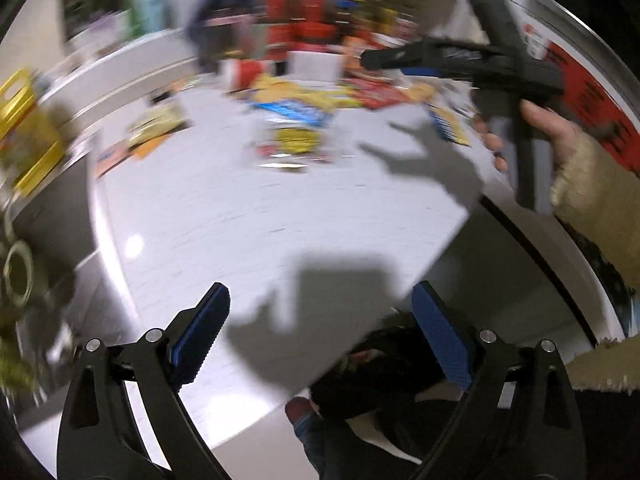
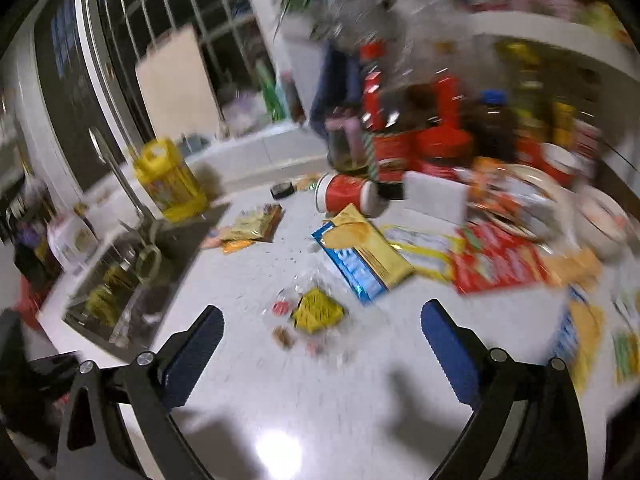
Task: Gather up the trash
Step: 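Grasp the blue WANS biscuit packet with the right tool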
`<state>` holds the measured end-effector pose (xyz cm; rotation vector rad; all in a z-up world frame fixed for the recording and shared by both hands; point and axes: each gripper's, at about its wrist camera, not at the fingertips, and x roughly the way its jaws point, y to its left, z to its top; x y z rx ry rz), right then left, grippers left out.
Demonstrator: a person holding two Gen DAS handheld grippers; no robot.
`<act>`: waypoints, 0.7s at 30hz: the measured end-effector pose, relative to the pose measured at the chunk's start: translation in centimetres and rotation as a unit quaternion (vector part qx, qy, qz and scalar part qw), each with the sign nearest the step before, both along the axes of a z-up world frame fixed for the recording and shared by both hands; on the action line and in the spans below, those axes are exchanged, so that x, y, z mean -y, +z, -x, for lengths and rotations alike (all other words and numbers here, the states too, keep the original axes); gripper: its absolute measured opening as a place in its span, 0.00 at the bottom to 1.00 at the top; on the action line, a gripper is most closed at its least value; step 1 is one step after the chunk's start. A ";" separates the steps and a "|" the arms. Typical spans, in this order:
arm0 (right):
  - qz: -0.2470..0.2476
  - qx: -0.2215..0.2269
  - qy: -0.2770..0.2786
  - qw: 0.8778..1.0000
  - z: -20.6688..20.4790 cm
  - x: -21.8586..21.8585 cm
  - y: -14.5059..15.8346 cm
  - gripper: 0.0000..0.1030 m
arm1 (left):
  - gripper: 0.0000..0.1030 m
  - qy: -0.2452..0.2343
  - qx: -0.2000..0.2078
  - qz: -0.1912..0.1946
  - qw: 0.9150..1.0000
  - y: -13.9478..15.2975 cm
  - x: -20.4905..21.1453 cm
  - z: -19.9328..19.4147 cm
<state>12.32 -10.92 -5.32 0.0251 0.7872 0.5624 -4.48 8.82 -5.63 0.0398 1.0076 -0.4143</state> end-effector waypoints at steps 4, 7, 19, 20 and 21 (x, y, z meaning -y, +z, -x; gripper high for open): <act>0.073 -0.010 0.015 0.997 -5.6 -4.6 -3.3 0.95 | 0.87 0.051 -0.009 0.018 0.998 -0.5 -3.7 0.5; 0.119 -0.013 0.018 0.993 -8.5 -6.7 -5.4 0.93 | 0.87 0.080 -0.020 0.031 0.996 -1.0 -6.2 1.1; 0.183 -0.023 0.033 0.982 -13.6 -8.9 -9.0 0.62 | 0.87 0.137 -0.046 0.075 0.987 -2.4 -11.7 -0.1; 0.170 -0.027 0.033 0.985 -13.7 -8.6 -8.8 0.62 | 0.87 0.136 -0.045 0.076 0.987 -2.4 -11.8 -0.3; 0.150 -0.035 0.033 0.987 -13.8 -8.1 -8.4 0.59 | 0.87 0.135 -0.045 0.079 0.987 -2.5 -12.0 -0.4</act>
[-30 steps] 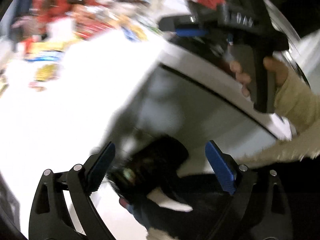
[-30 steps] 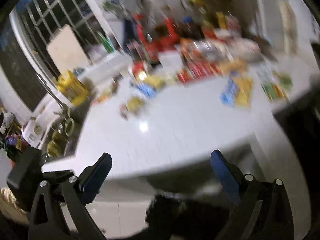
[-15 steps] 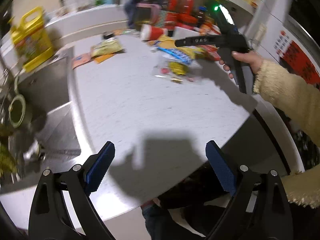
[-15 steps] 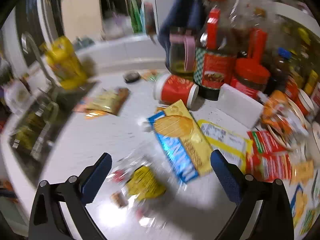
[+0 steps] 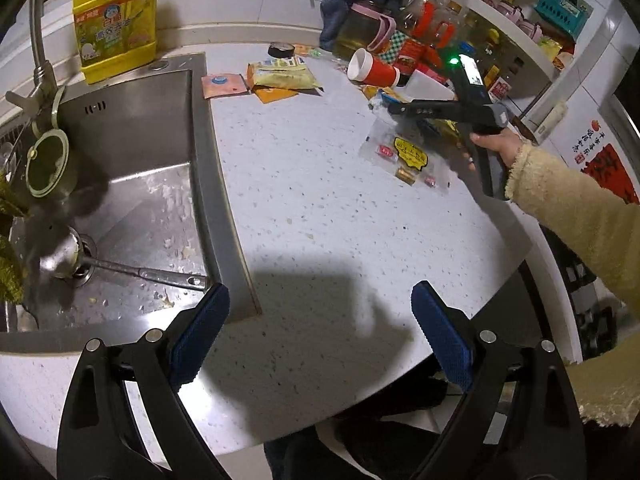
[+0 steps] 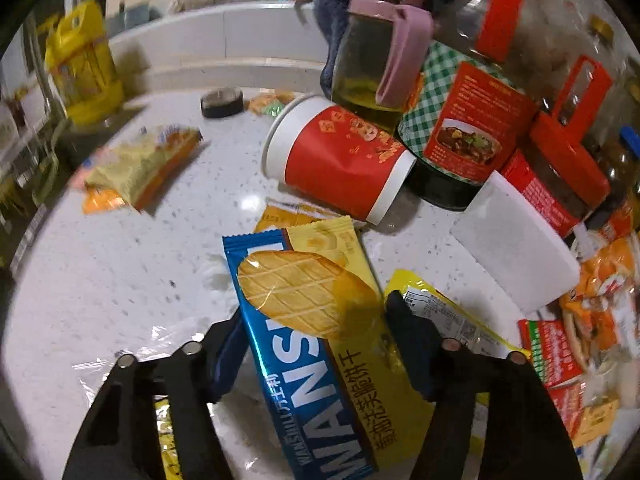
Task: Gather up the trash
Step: 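Grasp the blue WANS biscuit packet with the right tool, then grasp the yellow snack packet with the left tool while the right holds the WANS packet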
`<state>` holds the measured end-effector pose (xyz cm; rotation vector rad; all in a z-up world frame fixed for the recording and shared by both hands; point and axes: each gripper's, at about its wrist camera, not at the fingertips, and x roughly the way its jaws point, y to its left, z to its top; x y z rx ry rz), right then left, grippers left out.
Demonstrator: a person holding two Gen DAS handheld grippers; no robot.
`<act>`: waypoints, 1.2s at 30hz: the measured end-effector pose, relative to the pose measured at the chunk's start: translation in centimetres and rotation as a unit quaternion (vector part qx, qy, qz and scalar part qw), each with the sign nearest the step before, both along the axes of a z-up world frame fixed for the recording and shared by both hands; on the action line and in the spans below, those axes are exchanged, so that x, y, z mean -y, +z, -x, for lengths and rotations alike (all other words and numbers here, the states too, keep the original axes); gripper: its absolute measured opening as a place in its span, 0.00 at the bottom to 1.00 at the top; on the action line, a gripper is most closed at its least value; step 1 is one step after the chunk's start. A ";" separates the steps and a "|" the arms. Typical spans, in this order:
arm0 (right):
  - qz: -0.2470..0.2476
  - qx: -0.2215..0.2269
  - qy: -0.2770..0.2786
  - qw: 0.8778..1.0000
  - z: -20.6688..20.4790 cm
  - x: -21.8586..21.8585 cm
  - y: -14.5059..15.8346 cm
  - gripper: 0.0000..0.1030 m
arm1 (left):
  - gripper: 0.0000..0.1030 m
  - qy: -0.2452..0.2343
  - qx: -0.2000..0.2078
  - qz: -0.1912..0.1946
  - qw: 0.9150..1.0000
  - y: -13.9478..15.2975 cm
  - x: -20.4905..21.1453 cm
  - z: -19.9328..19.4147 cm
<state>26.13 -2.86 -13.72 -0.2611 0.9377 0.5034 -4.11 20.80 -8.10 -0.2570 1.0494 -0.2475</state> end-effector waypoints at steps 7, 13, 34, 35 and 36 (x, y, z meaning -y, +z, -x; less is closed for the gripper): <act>-0.062 -0.008 -0.016 0.998 1.0 2.2 2.8 0.23 | 0.87 -0.012 0.013 0.005 1.000 0.1 0.5 -1.9; -0.083 -0.004 -0.029 0.996 2.4 3.5 4.5 0.08 | 0.87 -0.019 0.023 0.016 0.999 0.6 1.2 -3.0; -0.267 0.040 -0.109 0.957 17.4 12.3 12.3 0.07 | 0.87 0.008 0.022 -0.113 0.993 -1.1 1.1 -23.4; -0.275 0.042 -0.118 0.953 18.3 12.6 12.6 0.07 | 0.87 0.012 0.021 -0.125 0.992 -1.3 1.6 -25.0; -0.280 0.044 -0.124 0.951 18.9 12.8 12.6 0.07 | 0.87 0.016 0.021 -0.130 0.991 -1.5 2.0 -26.9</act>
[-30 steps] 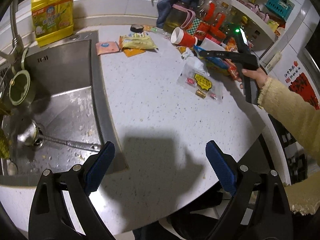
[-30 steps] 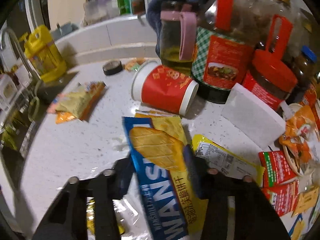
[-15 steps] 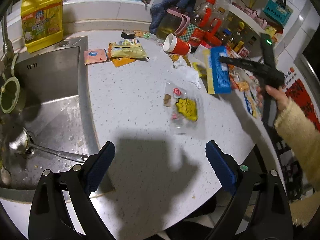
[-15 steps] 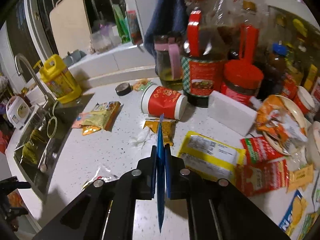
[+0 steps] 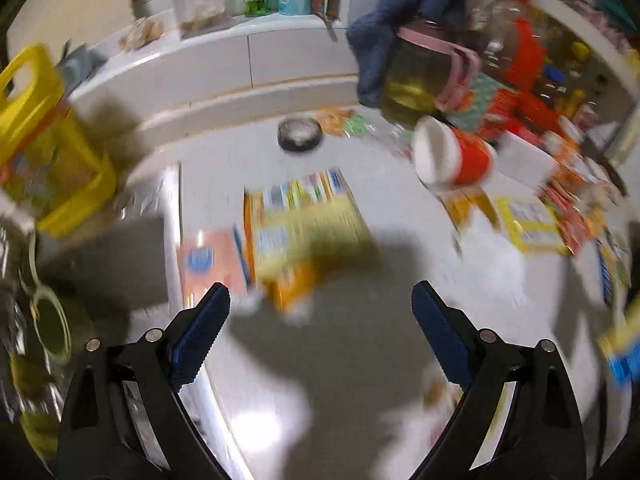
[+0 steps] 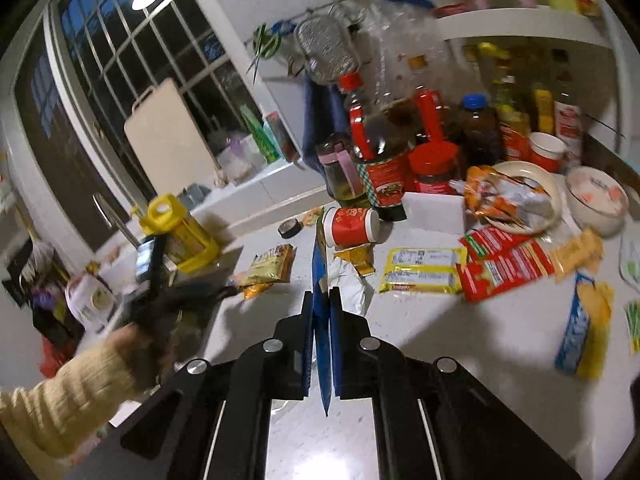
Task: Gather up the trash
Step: 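Grasp the yellow snack packet with the left tool while the right holds the WANS packet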
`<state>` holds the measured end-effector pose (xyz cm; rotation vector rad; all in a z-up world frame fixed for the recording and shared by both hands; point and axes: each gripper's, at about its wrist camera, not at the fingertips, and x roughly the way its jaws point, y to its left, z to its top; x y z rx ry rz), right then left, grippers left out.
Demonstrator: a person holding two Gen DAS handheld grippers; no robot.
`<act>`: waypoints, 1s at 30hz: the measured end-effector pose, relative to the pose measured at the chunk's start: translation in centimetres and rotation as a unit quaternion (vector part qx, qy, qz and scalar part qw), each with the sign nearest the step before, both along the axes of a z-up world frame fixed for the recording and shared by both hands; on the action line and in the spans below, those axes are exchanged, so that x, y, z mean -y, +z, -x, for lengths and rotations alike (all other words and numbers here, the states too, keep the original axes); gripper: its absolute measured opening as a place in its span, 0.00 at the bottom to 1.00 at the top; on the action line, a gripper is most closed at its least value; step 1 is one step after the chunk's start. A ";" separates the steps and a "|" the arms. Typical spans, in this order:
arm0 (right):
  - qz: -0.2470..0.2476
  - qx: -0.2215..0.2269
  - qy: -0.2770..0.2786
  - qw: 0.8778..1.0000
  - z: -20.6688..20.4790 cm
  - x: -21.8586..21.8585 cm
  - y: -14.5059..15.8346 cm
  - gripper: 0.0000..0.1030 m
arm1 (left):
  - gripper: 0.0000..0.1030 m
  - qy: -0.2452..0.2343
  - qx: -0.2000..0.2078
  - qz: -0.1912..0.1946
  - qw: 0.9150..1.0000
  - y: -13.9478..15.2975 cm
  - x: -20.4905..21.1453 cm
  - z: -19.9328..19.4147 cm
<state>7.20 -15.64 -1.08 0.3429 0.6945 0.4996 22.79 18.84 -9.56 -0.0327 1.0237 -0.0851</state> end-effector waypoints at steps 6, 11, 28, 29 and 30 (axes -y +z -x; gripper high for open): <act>-0.024 0.002 -0.023 0.999 3.3 0.5 0.9 0.07 | 0.87 0.038 -0.042 -0.053 0.997 -2.9 0.9 -6.0; -0.028 0.002 -0.025 0.999 4.1 0.3 1.0 0.07 | 0.88 0.041 -0.068 -0.068 0.995 -5.2 1.1 -8.1; -0.030 0.001 -0.024 0.999 3.7 -0.2 0.4 0.07 | 0.66 0.028 -0.031 0.029 0.999 -3.3 -1.1 -6.4; -0.032 0.001 -0.023 0.999 3.7 -0.1 0.4 0.07 | 0.66 0.022 -0.025 0.037 0.999 -2.7 -1.1 -5.8; -0.033 0.003 -0.022 0.999 3.8 -0.1 0.6 0.07 | 0.65 0.014 -0.018 0.050 0.998 -1.8 -1.2 -5.2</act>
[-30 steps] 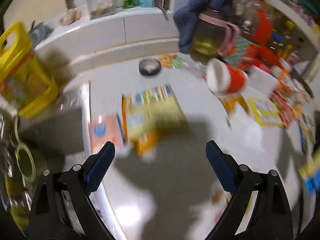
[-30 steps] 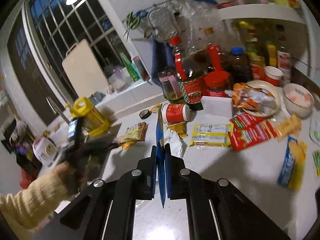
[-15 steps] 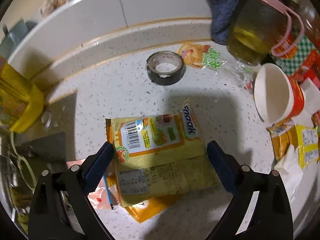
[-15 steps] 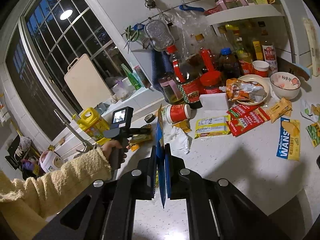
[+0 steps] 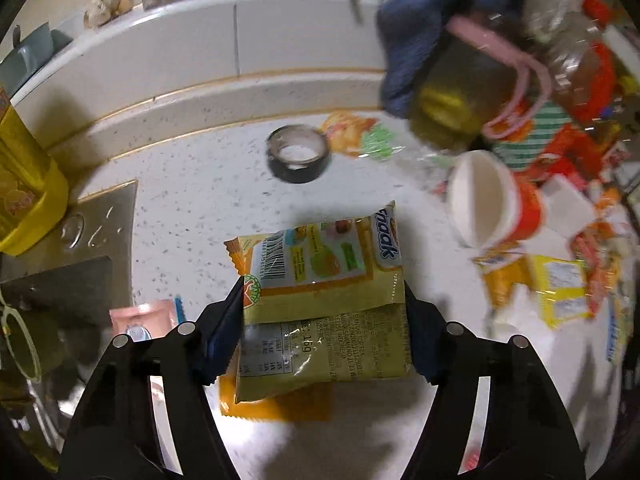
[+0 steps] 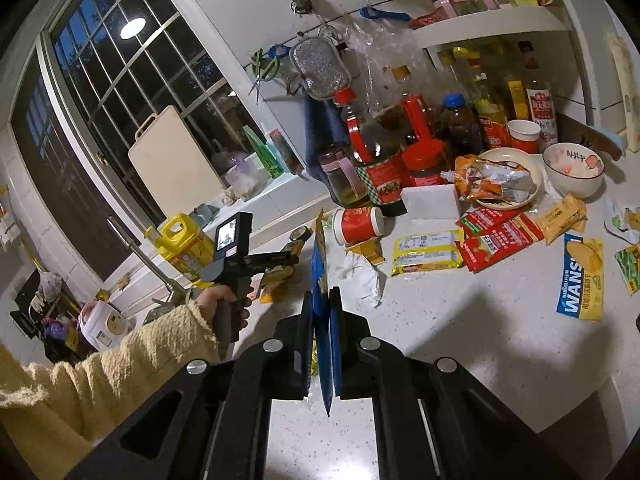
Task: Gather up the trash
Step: 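Grasp the yellow snack packet with the left tool while the right holds the WANS packet, then lower both tools into the black trash bag and release the packets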
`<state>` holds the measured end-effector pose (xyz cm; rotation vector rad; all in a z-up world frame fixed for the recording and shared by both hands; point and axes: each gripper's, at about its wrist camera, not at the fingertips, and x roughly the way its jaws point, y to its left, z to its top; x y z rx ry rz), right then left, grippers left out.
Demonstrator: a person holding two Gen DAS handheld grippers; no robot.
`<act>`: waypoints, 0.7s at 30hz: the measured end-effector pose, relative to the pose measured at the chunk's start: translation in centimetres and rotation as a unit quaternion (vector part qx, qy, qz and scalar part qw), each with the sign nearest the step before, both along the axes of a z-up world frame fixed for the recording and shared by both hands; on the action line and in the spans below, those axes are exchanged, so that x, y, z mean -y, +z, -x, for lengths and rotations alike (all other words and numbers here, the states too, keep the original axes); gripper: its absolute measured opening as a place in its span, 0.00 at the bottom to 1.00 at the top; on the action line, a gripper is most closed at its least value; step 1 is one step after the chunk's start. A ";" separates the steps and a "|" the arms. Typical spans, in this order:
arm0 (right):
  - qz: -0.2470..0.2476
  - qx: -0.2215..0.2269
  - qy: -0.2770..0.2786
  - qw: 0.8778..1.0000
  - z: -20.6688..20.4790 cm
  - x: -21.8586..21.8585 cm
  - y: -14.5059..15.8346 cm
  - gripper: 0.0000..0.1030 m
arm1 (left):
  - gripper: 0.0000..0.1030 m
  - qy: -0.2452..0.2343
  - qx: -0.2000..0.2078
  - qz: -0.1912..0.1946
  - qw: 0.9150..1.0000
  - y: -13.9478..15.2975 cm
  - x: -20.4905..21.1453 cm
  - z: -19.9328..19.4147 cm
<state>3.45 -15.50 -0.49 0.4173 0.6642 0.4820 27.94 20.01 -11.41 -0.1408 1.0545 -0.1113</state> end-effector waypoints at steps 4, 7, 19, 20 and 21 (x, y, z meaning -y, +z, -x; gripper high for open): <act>-0.002 0.006 0.002 1.000 0.4 0.2 0.4 0.07 | 0.65 -0.022 0.034 0.027 0.999 3.2 0.4 3.0; -0.001 0.011 0.002 1.000 1.0 0.7 0.8 0.07 | 0.65 -0.053 0.058 0.041 0.996 5.6 1.6 5.5; 0.031 -0.027 -0.012 0.999 8.8 6.3 1.0 0.07 | 0.65 -0.256 0.035 0.096 0.961 8.4 11.5 23.7; 0.038 -0.044 -0.013 0.998 9.7 6.9 0.3 0.07 | 0.65 -0.274 0.019 0.104 0.956 7.9 12.6 25.4; 0.046 -0.059 -0.014 0.997 10.5 7.4 -0.4 0.07 | 0.65 -0.286 0.008 0.110 0.952 7.6 13.3 26.6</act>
